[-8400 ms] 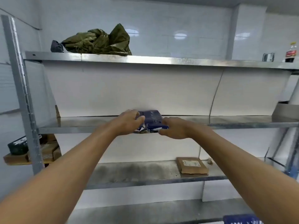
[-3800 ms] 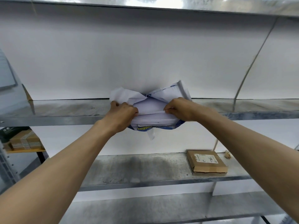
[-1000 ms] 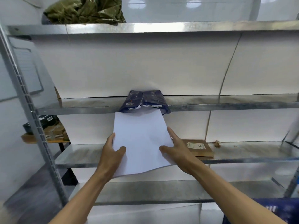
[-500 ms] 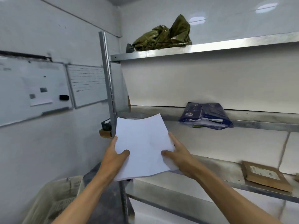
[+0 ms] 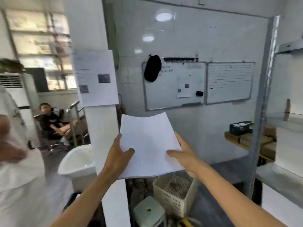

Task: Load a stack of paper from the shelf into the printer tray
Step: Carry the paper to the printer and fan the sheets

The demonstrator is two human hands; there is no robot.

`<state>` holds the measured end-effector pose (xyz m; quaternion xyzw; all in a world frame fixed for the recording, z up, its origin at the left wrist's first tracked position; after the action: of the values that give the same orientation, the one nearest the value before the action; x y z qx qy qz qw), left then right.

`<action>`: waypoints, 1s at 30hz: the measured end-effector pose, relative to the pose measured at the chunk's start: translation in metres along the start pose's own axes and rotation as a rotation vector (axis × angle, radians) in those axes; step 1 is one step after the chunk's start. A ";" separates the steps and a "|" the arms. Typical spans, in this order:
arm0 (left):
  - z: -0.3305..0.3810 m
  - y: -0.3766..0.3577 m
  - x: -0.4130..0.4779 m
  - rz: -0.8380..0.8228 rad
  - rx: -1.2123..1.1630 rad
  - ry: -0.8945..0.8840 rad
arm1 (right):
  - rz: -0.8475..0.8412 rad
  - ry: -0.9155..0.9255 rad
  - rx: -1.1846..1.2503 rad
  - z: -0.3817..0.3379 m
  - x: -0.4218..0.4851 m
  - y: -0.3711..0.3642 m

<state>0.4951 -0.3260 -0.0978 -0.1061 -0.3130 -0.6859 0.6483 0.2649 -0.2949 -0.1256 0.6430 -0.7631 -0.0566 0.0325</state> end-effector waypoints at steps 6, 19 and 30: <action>-0.020 0.148 -0.049 0.308 0.218 0.107 | -0.437 0.053 -0.010 -0.024 0.028 -0.165; -0.016 0.429 -0.212 0.833 0.641 0.289 | -1.113 0.146 -0.015 -0.068 -0.061 -0.523; -0.063 0.590 -0.273 1.038 0.676 0.376 | -1.318 0.172 -0.091 -0.076 -0.094 -0.750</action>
<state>1.1127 -0.1153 -0.1252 0.0883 -0.3007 -0.1537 0.9371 1.0236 -0.3311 -0.1443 0.9752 -0.2017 -0.0454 0.0792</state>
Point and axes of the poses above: each hand's wrist, its own x-axis towards the middle knuckle, its own y-axis out of the back of the hand, z = x × y, the point moved 5 cm from there along x, towards the middle knuckle, and after that the axes turned 14 degrees about -y, right-handed, at the moved point
